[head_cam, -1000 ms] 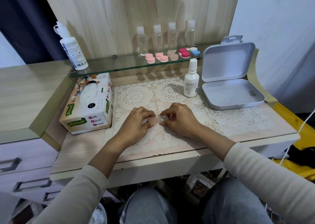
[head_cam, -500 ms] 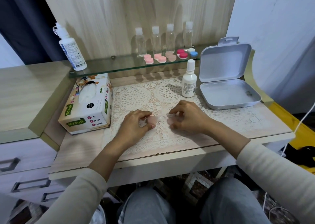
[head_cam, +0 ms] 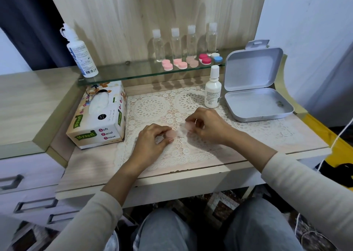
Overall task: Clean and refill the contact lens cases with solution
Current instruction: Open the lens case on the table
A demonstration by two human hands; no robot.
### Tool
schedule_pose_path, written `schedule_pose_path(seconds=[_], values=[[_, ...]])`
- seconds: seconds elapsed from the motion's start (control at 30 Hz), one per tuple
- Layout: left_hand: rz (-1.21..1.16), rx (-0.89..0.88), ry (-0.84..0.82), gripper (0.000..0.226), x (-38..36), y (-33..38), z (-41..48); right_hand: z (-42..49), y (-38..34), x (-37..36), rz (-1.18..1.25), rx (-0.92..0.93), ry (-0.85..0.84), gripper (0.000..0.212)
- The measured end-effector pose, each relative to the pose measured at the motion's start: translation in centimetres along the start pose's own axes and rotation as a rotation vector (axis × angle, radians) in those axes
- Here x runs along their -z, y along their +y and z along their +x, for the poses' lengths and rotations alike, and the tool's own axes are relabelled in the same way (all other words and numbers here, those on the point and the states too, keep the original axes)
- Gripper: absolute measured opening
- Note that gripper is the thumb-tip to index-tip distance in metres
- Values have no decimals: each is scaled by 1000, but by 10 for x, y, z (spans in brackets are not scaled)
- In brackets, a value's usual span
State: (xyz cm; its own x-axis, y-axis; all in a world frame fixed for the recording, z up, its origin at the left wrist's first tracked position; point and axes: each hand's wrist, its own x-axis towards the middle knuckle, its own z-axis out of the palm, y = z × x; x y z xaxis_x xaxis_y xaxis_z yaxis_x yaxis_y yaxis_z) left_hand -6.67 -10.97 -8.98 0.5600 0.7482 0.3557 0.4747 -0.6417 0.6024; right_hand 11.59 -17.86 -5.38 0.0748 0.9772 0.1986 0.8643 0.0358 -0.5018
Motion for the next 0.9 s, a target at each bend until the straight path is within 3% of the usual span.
schedule_pose_path(seconds=[0.33, 0.53, 0.73, 0.9], values=[[-16, 16, -10, 33, -2, -2, -1, 7, -9, -11, -20, 102, -70, 22], [-10, 8, -8, 32, -3, -2, -1, 14, -11, -10, -167, 80, -93, 16], [-20, -3, -11, 32, -3, -3, -1, 13, -13, -5, -69, 86, -130, 38], [-21, -10, -17, 32, -3, -3, -1, 10, -10, -8, -45, 105, -84, 18]])
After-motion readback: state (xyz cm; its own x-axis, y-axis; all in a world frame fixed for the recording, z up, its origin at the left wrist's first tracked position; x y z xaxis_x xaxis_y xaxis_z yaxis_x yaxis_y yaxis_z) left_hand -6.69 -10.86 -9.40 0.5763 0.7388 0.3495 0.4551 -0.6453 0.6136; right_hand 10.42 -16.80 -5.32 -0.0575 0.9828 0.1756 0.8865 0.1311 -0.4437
